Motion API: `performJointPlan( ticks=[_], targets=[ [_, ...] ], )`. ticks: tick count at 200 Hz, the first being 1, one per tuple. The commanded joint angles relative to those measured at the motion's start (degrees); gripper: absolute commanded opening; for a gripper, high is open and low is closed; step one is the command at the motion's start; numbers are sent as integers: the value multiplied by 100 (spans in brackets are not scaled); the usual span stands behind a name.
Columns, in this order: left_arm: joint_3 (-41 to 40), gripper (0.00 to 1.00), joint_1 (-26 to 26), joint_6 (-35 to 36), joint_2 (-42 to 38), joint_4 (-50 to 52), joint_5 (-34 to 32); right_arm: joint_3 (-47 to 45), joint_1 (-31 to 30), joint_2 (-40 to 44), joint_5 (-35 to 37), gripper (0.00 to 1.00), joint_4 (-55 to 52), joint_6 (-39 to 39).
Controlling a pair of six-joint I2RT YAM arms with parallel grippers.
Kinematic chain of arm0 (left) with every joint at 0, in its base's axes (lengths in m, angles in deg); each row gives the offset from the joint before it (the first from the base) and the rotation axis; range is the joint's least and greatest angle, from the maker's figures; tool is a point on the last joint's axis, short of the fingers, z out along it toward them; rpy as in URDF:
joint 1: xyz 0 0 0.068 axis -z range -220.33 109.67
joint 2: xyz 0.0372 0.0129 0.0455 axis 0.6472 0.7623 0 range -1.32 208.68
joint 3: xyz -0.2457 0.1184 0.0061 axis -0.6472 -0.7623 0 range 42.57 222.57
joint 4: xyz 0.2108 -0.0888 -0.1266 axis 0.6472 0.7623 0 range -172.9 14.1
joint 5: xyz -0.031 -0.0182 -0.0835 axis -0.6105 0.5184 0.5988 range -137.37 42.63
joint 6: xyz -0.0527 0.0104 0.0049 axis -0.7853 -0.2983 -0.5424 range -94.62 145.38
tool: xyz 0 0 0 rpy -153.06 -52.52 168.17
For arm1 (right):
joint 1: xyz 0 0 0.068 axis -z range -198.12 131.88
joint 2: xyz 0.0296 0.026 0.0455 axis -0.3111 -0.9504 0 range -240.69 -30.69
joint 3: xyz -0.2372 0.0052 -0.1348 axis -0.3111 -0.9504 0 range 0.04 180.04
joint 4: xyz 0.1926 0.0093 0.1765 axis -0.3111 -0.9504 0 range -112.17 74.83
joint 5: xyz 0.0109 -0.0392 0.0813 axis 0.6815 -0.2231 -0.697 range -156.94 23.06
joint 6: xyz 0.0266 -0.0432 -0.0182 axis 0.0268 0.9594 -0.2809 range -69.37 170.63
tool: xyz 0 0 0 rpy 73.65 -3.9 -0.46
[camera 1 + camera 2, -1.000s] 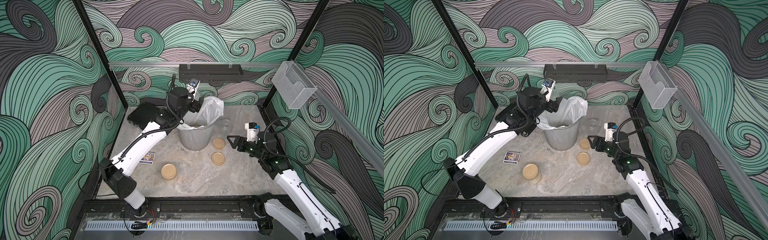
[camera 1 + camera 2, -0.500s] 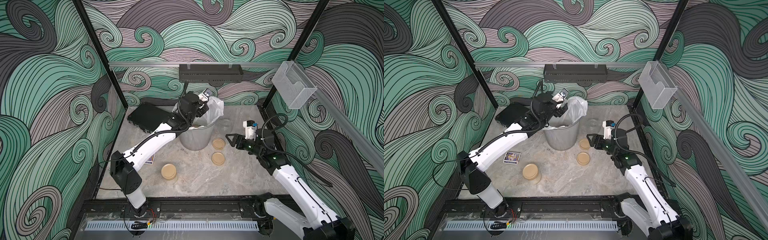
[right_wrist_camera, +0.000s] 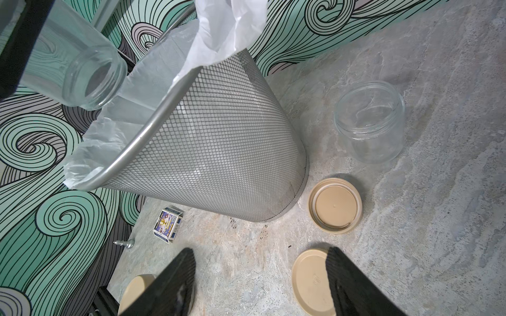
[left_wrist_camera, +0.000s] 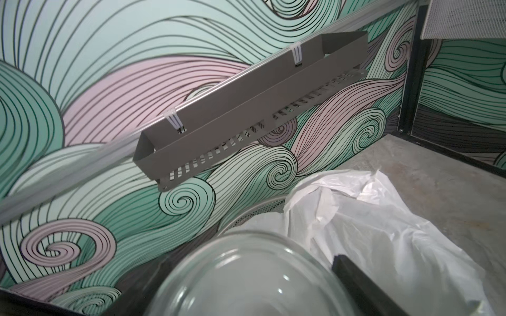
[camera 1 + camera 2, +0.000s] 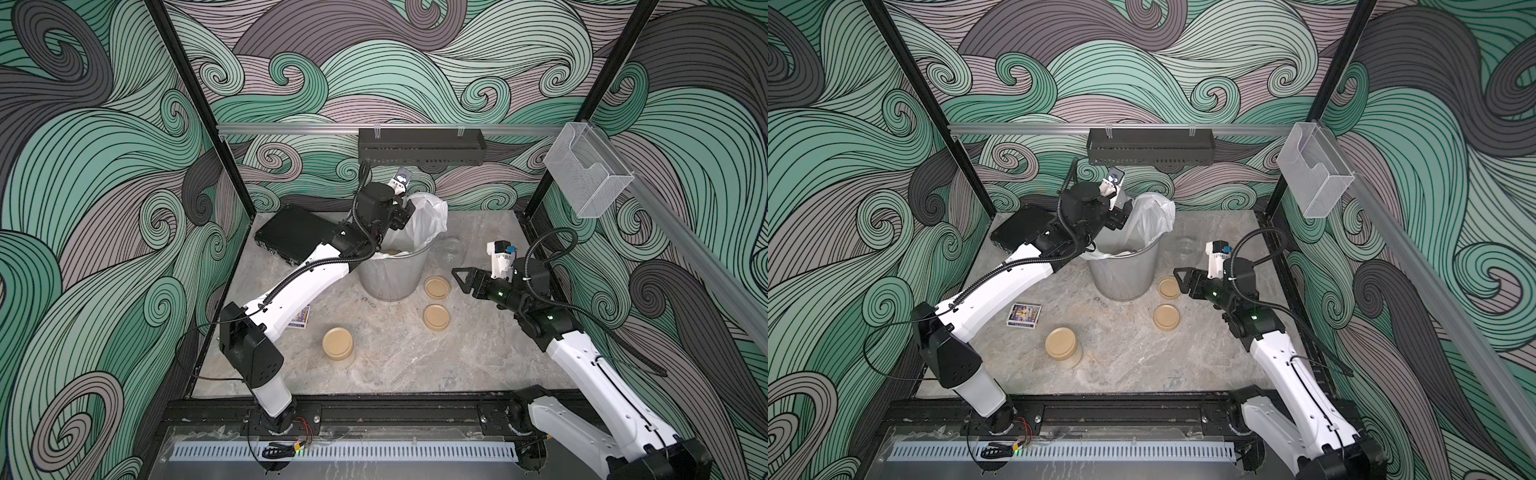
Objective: Empty moldy rice from jars
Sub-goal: Pour the moldy rice from the jar into the trash bin.
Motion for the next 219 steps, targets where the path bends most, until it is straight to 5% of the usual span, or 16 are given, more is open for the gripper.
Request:
performJointPlan(
  ticks=[1,35,62,92,116,136,219],
  targets=[
    [572,51,-274,-1303,-161,131,299,-11,17,90,-33,75,60,32],
    [366,50,-617,-2685,-265,505,888,-87,21,142,-9,75,91,8],
    [160,48,-572,-2755,-553,564,1350,-99,21,164,-3,75,87,15],
    [-89,49,-650,-2475,-734,0,901,-101,17,106,-41,75,147,-2],
    [402,47,-909,-2798,-492,769,1169,-32,13,59,-135,75,158,-26],
    [-351,47,-684,-2805,-896,-59,1288,-34,17,155,-9,75,98,-9],
    [-452,49,-913,-4430,-1064,-633,1915,648,43,-223,-722,73,931,-24]
  ],
)
